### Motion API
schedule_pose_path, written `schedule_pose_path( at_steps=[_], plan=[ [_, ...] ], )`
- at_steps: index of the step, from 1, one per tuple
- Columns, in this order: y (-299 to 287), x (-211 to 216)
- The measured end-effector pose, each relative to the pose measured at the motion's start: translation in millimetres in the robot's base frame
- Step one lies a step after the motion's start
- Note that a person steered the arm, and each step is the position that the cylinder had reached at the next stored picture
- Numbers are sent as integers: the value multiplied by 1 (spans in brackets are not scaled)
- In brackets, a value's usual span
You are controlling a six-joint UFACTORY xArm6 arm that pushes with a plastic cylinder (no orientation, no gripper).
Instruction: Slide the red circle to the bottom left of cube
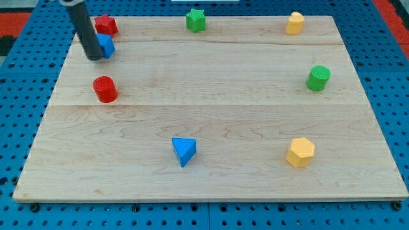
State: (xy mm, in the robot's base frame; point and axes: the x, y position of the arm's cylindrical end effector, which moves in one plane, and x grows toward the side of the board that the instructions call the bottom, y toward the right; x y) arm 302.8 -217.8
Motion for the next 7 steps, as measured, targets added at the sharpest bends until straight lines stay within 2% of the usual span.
schedule_pose_path(
  at_steps=[1, 2, 4, 5, 6, 7],
  plan=[
    [30, -11],
    [85, 20],
    [92, 148],
    [41, 129],
    [21, 61],
    [19, 37]
  ],
)
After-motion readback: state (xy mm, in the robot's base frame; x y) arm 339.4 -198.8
